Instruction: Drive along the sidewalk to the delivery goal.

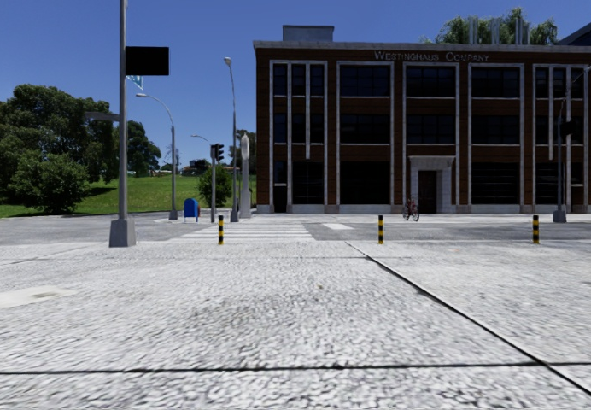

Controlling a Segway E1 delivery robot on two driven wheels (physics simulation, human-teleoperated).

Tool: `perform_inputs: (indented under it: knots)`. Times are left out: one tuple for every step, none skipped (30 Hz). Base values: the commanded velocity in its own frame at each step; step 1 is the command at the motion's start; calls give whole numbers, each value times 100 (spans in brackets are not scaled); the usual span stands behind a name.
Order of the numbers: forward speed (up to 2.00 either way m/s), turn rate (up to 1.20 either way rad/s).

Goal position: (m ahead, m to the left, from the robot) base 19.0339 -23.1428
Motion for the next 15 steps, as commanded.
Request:
perform_inputs:
  knots:
    - [200,0]
    - [200,0]
    - [200,0]
    - [200,0]
    - [200,0]
    - [200,0]
    - [200,0]
    - [200,0]
    - [200,0]
    - [200,0]
    - [200,0]
    - [200,0]
    - [200,0]
    - [200,2]
    - [200,2]
